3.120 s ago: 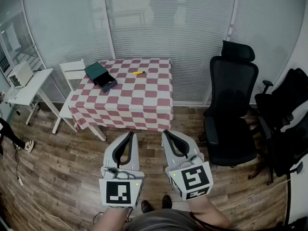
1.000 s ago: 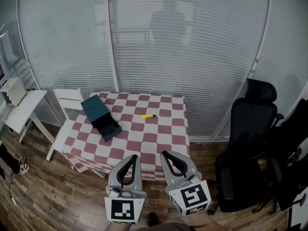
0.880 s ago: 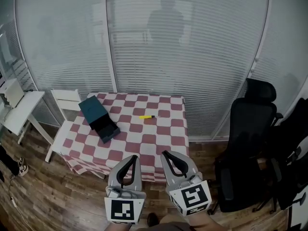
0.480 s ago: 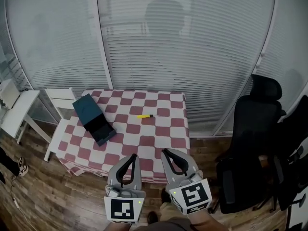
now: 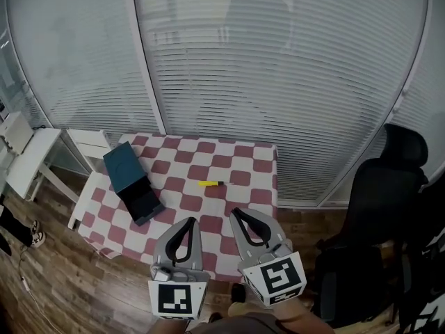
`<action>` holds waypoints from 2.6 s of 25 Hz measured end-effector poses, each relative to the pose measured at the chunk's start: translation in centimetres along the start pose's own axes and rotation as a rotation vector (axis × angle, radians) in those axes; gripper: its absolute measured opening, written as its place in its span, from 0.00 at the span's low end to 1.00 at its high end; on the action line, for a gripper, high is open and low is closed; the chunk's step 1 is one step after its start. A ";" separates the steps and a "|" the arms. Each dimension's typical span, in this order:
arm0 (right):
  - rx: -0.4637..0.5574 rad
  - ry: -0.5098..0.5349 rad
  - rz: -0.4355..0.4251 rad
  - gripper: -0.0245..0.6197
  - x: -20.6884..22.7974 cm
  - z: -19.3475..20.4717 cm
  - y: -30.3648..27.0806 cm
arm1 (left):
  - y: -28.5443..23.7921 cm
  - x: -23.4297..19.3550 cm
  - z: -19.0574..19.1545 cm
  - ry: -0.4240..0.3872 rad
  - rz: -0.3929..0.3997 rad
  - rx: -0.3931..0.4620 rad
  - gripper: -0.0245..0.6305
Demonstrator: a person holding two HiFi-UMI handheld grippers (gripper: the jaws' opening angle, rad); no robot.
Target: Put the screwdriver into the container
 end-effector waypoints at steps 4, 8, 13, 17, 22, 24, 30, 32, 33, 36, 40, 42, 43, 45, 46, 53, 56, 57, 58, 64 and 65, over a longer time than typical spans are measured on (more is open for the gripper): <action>0.012 0.000 -0.037 0.09 2.7 -0.4 -2.0 | -2.8 0.0 -0.7 -0.010 -0.048 0.014 0.04; 0.033 0.018 -0.077 0.09 4.2 -1.4 -3.7 | -4.3 -0.7 -1.7 -0.021 -0.098 0.037 0.04; 0.045 0.036 -0.110 0.09 5.3 -2.3 -5.4 | -5.5 -1.7 -1.8 -0.021 -0.139 0.032 0.04; 0.011 0.032 -0.135 0.09 6.0 -1.2 -7.1 | -6.8 -2.5 -0.9 -0.010 -0.150 0.016 0.04; -0.060 0.024 -0.162 0.10 6.9 1.2 -9.7 | -8.7 -3.8 1.3 0.025 -0.159 -0.013 0.04; -0.090 0.027 -0.178 0.11 7.0 2.1 -10.8 | -9.5 -4.6 2.5 0.037 -0.159 -0.040 0.04; -0.158 0.018 -0.237 0.15 7.9 5.8 -14.2 | -12.8 -5.9 6.0 0.057 -0.140 -0.108 0.04; -0.190 0.002 -0.249 0.16 8.3 7.2 -15.3 | -13.8 -6.1 7.1 0.074 -0.128 -0.135 0.04; -0.205 -0.004 -0.256 0.17 8.5 7.9 -16.0 | -14.4 -6.4 7.7 0.084 -0.123 -0.145 0.04; -0.246 0.001 -0.280 0.20 8.9 10.2 -18.0 | -15.9 -7.3 9.6 0.094 -0.118 -0.181 0.04; -0.289 0.014 -0.318 0.23 8.9 12.9 -20.1 | -17.5 -8.3 12.3 0.106 -0.110 -0.244 0.04; -0.318 0.028 -0.333 0.24 9.0 14.5 -21.0 | -18.3 -8.6 13.8 0.105 -0.099 -0.273 0.04; -0.340 0.036 -0.340 0.25 9.0 15.4 -21.4 | -18.7 -8.8 14.5 0.114 -0.097 -0.285 0.04; -0.389 0.053 -0.352 0.26 9.1 17.3 -22.0 | -19.2 -9.0 15.9 0.140 -0.097 -0.314 0.04; -0.415 0.060 -0.358 0.27 9.2 18.2 -22.3 | -19.5 -9.0 16.6 0.150 -0.096 -0.326 0.04; -0.590 0.132 -0.469 0.30 9.3 23.3 -23.5 | -20.6 -9.5 20.6 0.174 -0.077 -0.409 0.04; -0.637 0.142 -0.511 0.30 9.3 24.5 -23.7 | -20.8 -9.5 21.6 0.188 -0.082 -0.427 0.04; -0.646 0.142 -0.524 0.30 9.3 24.8 -23.8 | -20.9 -9.5 21.9 0.190 -0.081 -0.431 0.04; -0.653 0.141 -0.535 0.30 9.4 25.0 -23.9 | -21.0 -9.5 22.1 0.193 -0.080 -0.433 0.04; -0.702 0.159 -0.617 0.25 9.1 25.5 -23.9 | -21.4 -9.6 22.7 0.195 -0.076 -0.441 0.04; -0.703 0.164 -0.623 0.24 9.1 25.5 -23.9 | -21.4 -9.5 22.7 0.199 -0.078 -0.444 0.04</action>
Point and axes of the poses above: the fingertips, and each gripper's own axes: y backward along the fingers, x to its right, z out of its underside, the point moved 2 cm from there along y, backward along the fingers, and after that the axes turned 6 degrees about -z, right-handed, at the moved point
